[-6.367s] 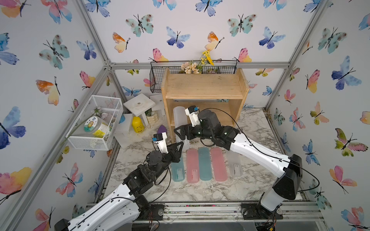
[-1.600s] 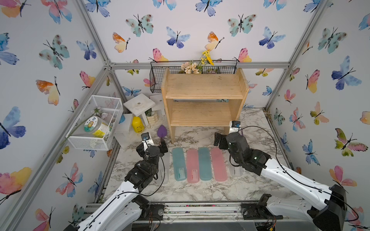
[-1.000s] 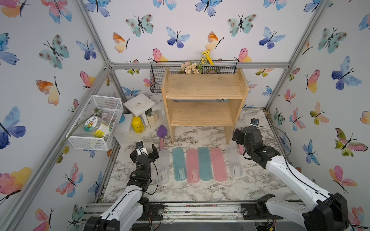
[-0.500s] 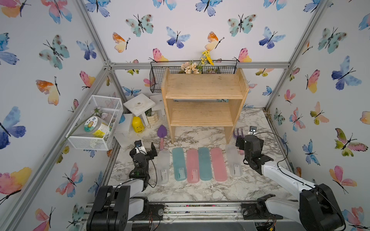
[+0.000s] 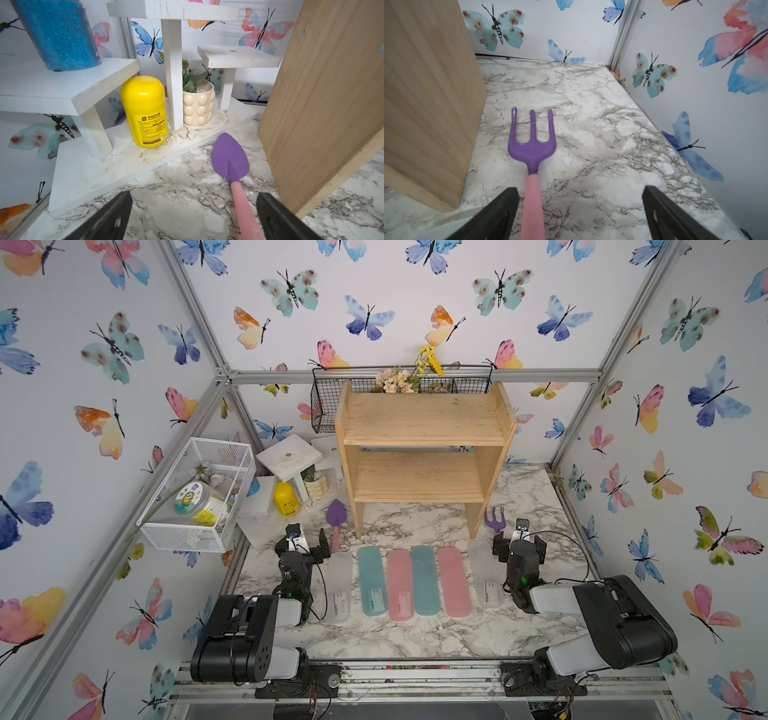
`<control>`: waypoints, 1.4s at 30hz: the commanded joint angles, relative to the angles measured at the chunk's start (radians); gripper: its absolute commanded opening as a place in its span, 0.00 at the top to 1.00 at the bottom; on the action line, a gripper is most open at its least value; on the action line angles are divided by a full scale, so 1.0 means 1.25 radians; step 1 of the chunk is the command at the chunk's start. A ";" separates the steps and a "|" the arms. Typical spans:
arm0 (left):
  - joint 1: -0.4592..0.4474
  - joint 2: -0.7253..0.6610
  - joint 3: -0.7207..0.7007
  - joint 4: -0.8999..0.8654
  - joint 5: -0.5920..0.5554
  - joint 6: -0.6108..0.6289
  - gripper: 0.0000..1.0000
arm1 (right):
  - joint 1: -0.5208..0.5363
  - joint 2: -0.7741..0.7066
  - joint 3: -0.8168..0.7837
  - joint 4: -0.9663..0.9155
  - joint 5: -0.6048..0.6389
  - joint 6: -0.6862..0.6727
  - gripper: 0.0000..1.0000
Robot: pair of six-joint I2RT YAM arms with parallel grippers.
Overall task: Remove the pencil cases from the shelf
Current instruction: Reset both arms
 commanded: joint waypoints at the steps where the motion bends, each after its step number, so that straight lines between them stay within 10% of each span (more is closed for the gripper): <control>1: -0.003 0.006 0.000 -0.034 -0.013 0.003 0.01 | -0.043 0.035 -0.026 0.164 -0.071 -0.011 0.01; 22: -0.003 0.004 0.001 -0.038 -0.014 0.004 0.01 | -0.103 0.057 0.058 0.014 -0.200 0.012 0.01; 27: -0.004 0.004 0.001 -0.039 -0.013 0.003 0.01 | -0.135 0.095 -0.084 0.333 -0.234 0.024 0.01; 42: -0.002 0.003 0.001 -0.040 -0.013 0.002 0.01 | -0.136 0.070 -0.049 0.215 -0.245 0.019 0.01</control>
